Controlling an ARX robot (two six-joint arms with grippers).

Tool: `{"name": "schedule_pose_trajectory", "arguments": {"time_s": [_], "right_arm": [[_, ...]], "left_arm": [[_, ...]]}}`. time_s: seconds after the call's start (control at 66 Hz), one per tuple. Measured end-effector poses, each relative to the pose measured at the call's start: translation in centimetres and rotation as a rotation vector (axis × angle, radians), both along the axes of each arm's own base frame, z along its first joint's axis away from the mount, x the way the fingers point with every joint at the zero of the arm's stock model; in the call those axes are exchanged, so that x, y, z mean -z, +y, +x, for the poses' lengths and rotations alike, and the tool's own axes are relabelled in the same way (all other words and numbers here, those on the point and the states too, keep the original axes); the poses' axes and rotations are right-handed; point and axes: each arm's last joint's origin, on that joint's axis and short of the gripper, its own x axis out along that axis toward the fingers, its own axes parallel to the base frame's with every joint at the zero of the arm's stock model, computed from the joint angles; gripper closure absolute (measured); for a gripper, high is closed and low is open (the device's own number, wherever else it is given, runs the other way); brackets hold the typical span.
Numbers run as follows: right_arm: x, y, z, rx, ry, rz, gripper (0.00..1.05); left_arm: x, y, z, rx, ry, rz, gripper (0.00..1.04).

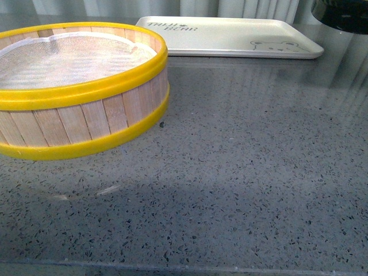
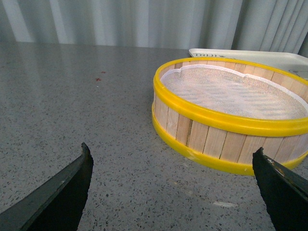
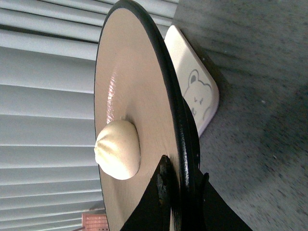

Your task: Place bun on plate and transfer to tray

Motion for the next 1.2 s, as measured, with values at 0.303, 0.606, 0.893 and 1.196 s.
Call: {"name": "schedule_pose_trajectory", "arguments": {"time_s": [0.303,0.606,0.893,1.196], "right_arm": [[-0.9,1.6,9.6,-0.027,0.039,0.003,1.02],[-0.6,4.1,13.6,-0.075,0.068,-0.006,1.02],[0.9,5.0,15.3,-0.084,0.1,-0.023,1.02],[2.7,6.1,14.7,-0.087,0.132,-0.027,1.02]], "left_arm": [[0.0,0.0,0.0,0.0,0.0,0.0,0.07],[0.0,0.0,0.0,0.0,0.0,0.0,0.07],[0.0,0.0,0.0,0.0,0.0,0.0,0.07],[0.0,0.0,0.0,0.0,0.0,0.0,0.07]]}}
